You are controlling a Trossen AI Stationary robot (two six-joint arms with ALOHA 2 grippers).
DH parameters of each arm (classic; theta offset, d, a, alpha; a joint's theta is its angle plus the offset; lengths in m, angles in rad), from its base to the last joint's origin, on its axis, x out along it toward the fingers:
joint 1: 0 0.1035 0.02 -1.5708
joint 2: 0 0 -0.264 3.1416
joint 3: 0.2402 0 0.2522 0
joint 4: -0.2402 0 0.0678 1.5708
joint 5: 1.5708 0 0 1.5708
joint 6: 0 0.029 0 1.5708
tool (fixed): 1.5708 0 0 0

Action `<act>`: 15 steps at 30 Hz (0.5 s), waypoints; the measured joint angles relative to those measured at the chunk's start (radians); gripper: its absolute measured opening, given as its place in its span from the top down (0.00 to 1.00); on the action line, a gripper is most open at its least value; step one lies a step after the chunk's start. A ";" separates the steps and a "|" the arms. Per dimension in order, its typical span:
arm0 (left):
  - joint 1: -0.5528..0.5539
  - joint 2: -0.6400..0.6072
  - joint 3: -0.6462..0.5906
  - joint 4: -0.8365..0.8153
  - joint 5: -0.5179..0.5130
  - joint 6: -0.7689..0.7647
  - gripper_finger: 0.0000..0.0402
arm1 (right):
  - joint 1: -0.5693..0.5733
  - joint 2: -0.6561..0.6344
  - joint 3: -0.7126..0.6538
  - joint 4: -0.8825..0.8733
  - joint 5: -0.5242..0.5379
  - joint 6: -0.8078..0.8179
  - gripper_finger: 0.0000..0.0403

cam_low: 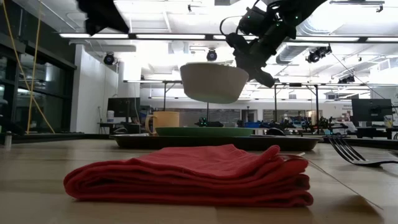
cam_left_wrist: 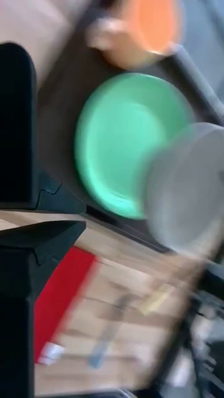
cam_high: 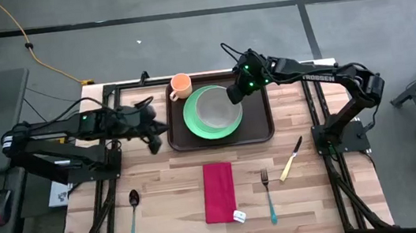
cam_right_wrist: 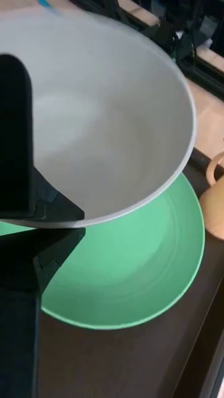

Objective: Set up tray
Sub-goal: Put the gray bowl on top of the green plate to the bottom of the yellow mug

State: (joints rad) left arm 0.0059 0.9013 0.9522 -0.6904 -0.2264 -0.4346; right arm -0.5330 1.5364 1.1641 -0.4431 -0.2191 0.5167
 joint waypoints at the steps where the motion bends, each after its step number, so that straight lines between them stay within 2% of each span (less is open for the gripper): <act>1: 0.000 -0.003 -0.017 0.020 0.000 -0.002 0.86 | -0.002 0.002 0.000 0.000 0.001 0.000 1.00; 3: 0.000 -0.026 -0.040 0.090 0.000 -0.017 0.86 | -0.005 0.002 0.000 0.002 0.000 0.002 1.00; 5: 0.000 -0.044 -0.073 0.041 0.000 -0.026 0.86 | -0.006 0.002 0.000 0.005 0.002 0.007 1.00; 7: 0.000 -0.048 -0.087 0.124 0.000 -0.030 0.86 | -0.011 0.002 0.000 0.009 0.002 0.009 1.00; 9: 0.000 -0.070 -0.119 0.118 -0.001 -0.039 0.86 | -0.011 0.002 0.000 0.014 0.002 0.021 1.00; 15: 0.000 -0.092 -0.204 0.261 -0.006 -0.045 0.86 | -0.011 0.002 0.000 0.036 0.003 0.030 1.00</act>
State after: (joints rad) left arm 0.0056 0.8095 0.7481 -0.4292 -0.2321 -0.4792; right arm -0.5438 1.5383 1.1641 -0.4069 -0.2165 0.5467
